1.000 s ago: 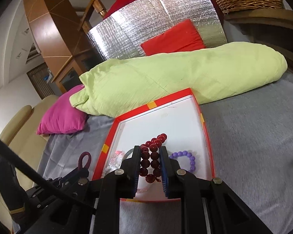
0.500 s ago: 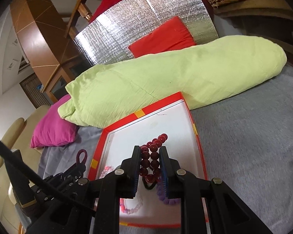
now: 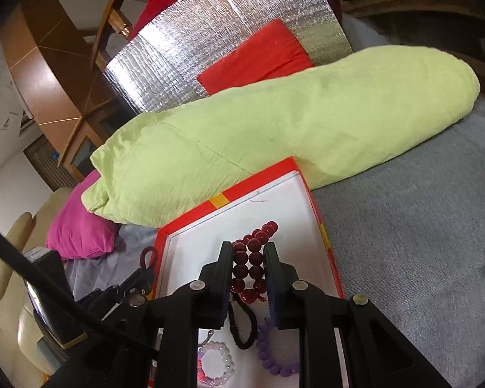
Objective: Organize jewelry
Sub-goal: 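Carry the dark red bangle into the tray with the left gripper while the right carries the red bracelet, then open both grippers to release the bangle and red bracelet in the tray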
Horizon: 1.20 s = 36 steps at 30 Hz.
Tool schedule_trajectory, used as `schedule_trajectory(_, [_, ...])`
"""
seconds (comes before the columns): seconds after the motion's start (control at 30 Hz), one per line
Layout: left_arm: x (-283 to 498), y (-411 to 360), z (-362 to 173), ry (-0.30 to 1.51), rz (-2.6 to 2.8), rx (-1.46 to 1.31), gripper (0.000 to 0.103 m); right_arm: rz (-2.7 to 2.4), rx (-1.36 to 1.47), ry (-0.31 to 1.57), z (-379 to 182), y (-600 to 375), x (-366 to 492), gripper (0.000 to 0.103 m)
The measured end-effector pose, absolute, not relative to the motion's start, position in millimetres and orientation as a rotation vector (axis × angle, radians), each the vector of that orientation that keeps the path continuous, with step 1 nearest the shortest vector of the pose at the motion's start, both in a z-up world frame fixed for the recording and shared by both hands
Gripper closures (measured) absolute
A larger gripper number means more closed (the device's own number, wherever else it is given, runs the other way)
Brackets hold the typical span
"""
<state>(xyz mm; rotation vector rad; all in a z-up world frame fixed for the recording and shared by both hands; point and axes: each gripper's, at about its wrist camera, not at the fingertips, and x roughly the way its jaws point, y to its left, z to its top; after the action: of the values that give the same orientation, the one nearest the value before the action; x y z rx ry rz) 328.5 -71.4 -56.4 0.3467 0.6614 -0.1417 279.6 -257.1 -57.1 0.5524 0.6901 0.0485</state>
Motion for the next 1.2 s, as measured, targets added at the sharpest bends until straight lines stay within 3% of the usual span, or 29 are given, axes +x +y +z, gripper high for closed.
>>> schedule_trajectory(0.63, [344, -79, -71, 0.754, -0.154, 0.357, 0.091, 0.021, 0.581, 0.778, -79, -256, 295, 0.083])
schedule_trajectory(0.77, [342, -82, -74, 0.765, -0.15, 0.375, 0.063, 0.006, 0.595, 0.795, -81, -258, 296, 0.08])
schedule_trajectory(0.9, [339, -84, -74, 0.769, -0.139, 0.386, 0.056, -0.002, 0.603, 0.794, -81, -261, 295, 0.08])
schedule_trajectory(1.03, [335, -83, -70, 0.769, -0.126, 0.381, 0.041, -0.001, 0.594, 0.777, -73, -260, 293, 0.08])
schedule_trajectory(1.2, [326, -83, -61, 0.766, -0.112, 0.389, 0.037, 0.006, 0.59, 0.79, -68, -258, 290, 0.074])
